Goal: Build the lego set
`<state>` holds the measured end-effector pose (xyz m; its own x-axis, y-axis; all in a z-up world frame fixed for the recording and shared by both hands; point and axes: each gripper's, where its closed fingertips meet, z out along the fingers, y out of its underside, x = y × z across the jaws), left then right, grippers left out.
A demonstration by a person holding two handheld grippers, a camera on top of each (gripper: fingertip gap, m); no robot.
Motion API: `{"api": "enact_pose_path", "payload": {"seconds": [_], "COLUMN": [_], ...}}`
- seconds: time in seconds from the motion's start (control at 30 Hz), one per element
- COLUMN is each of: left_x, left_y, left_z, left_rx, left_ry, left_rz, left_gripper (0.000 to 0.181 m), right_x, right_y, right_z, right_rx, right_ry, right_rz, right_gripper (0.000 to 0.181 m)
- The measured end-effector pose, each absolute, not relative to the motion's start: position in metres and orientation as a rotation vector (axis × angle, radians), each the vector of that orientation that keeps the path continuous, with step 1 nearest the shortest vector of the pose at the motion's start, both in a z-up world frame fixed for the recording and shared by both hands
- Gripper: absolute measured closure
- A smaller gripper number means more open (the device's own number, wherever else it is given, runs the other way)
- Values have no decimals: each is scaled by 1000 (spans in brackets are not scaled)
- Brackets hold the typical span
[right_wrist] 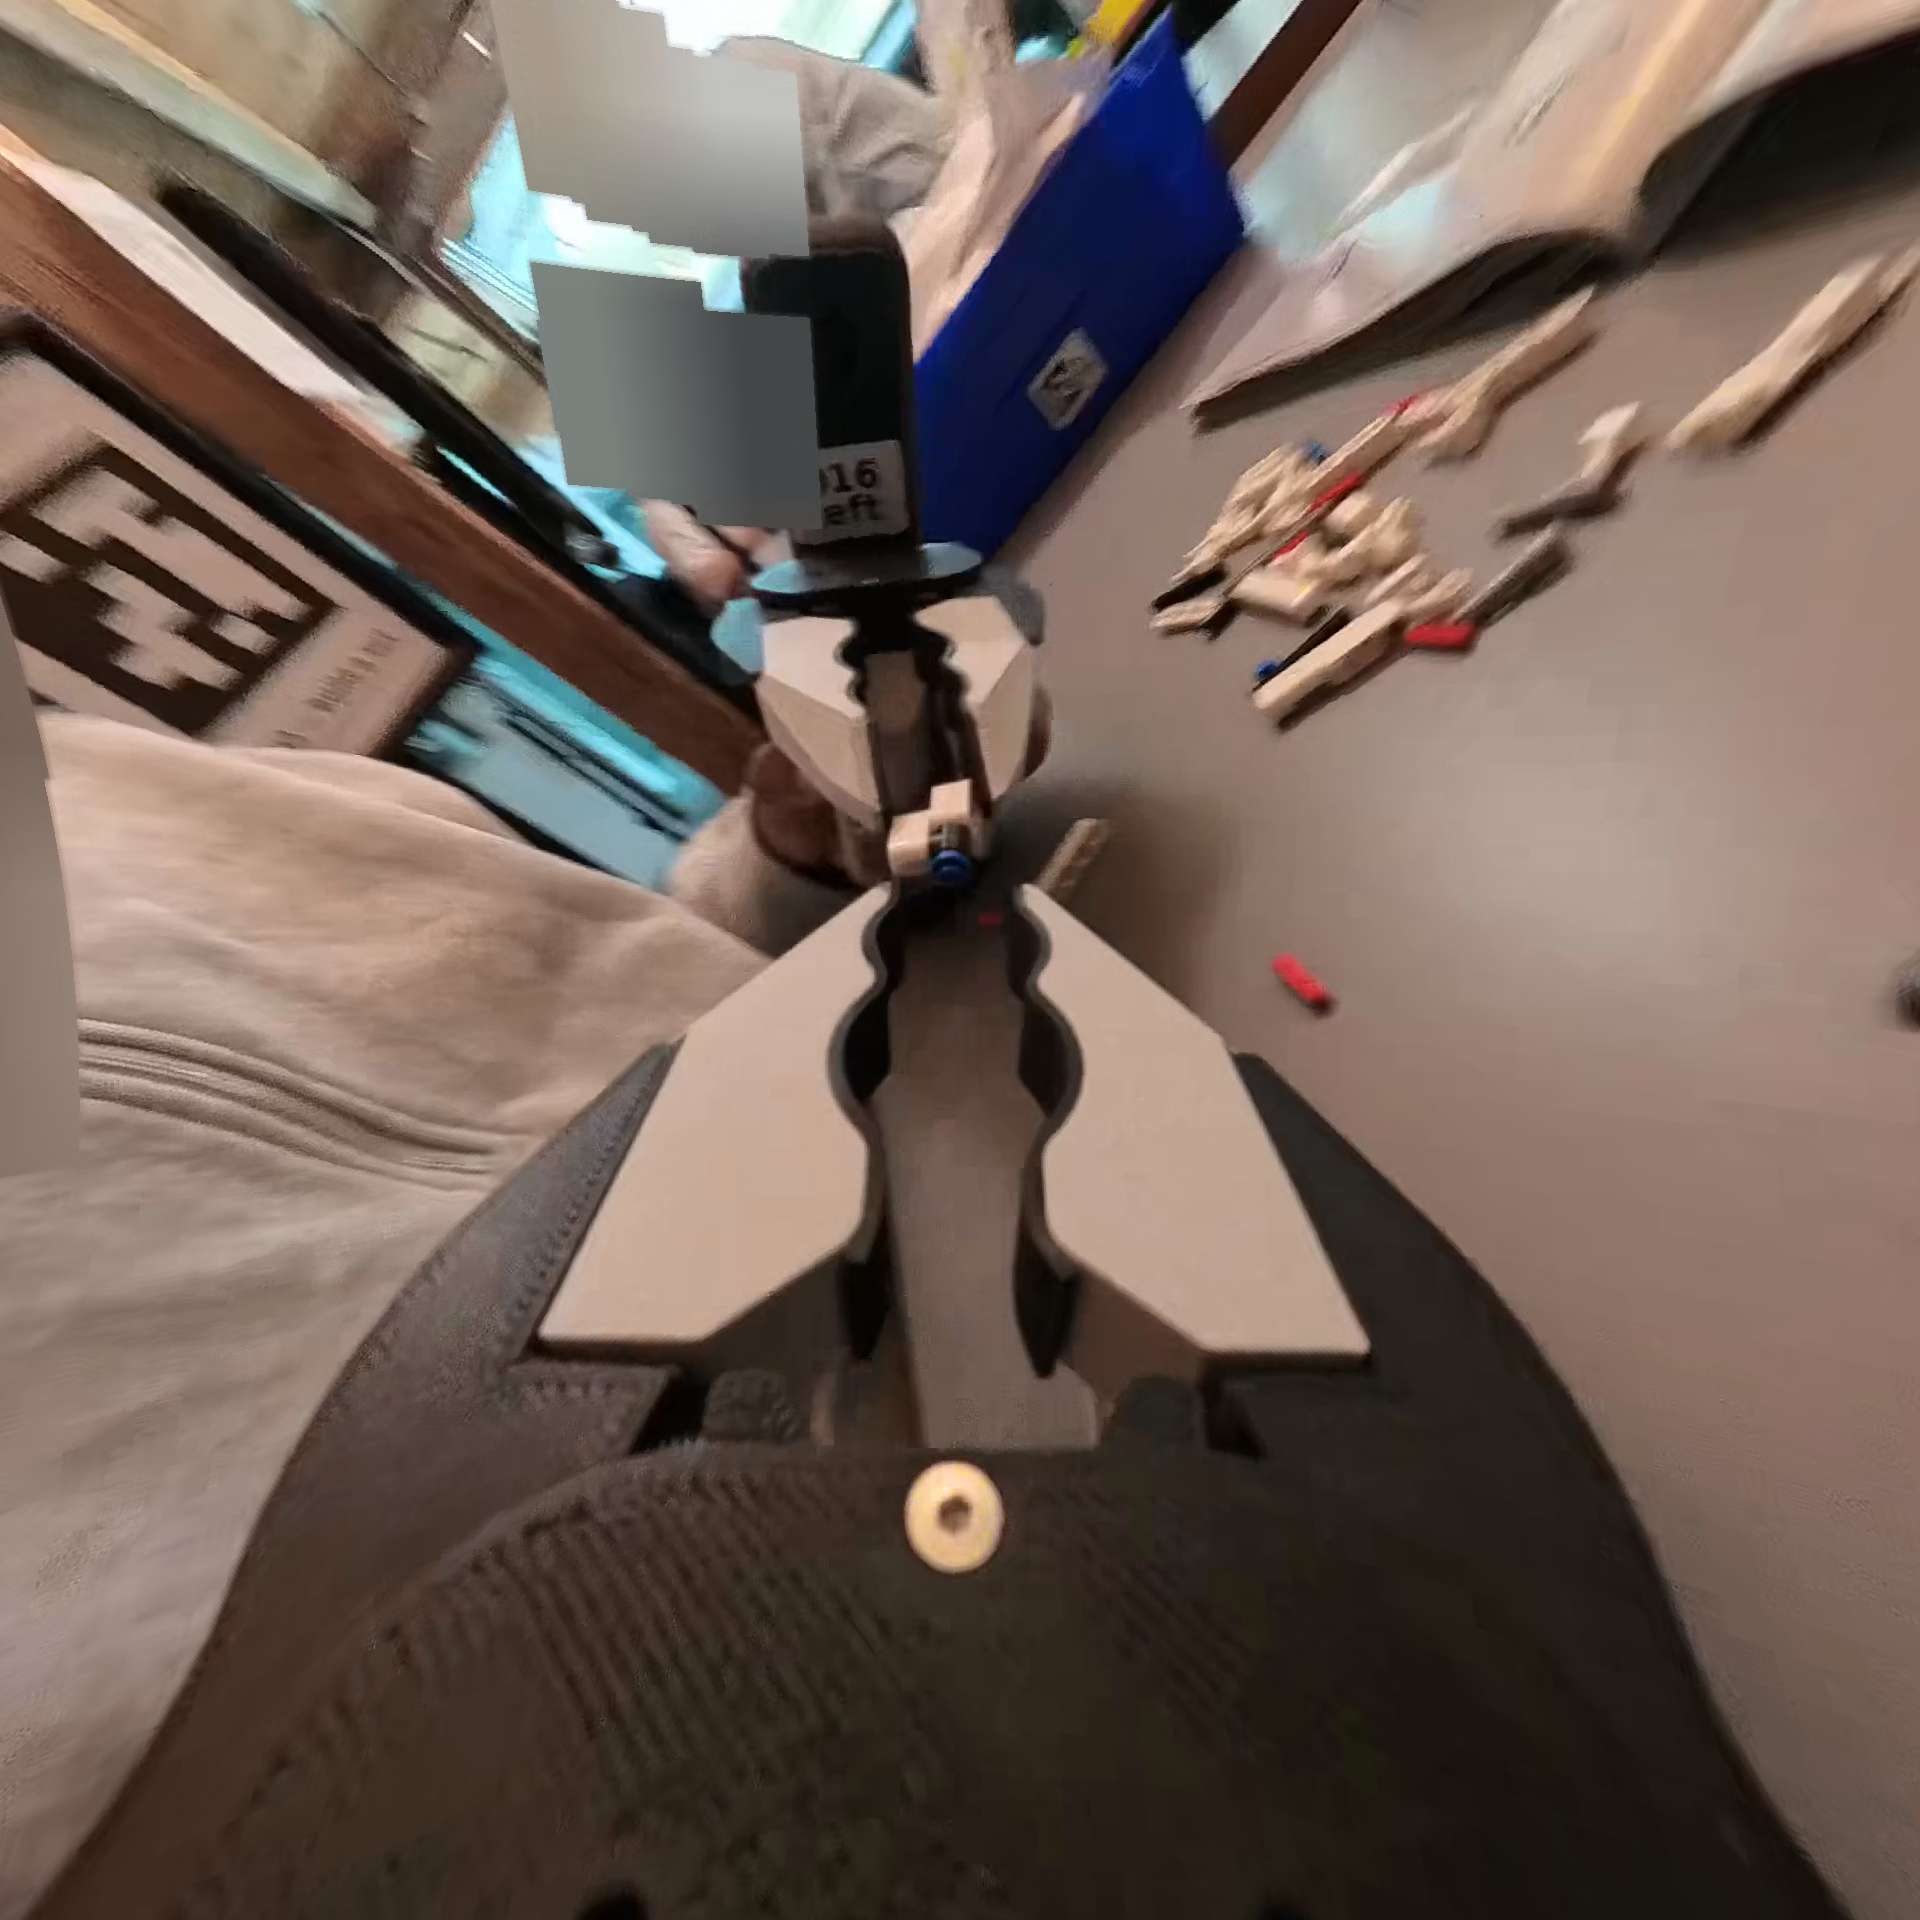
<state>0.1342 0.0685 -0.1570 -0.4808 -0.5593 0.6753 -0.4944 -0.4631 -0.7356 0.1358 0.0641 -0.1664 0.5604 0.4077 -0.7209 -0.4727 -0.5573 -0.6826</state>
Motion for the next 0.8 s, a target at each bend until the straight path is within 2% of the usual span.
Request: {"api": "enact_pose_path", "payload": {"seconds": [0.23,0.37,0.4,0.43,0.6,0.8], "left_x": [141,141,141,141,141,141], "left_y": [77,76,76,76,78,85], "left_z": [-164,-167,-167,-167,-165,-155], "left_rx": [-1726,-1749,-1750,-1752,-1736,-1687], "left_ry": [1494,1502,1506,1506,1477,1395], "left_rz": [-2167,-2163,-2164,-2162,-2168,-2236], "left_gripper": [165,165,165,165,166,149], "right_x": [140,134,135,136,138,163], "right_y": [73,81,83,84,84,71], "right_z": [-153,-168,-173,-177,-177,-189], "right_rx": [-1802,-1815,-1821,-1819,-1816,-2013], "right_ry": [-423,-693,-740,-774,-781,-496], "right_rz": [223,-152,-220,-277,-295,-54], "right_gripper": [153,159,162,173,175,175]}}
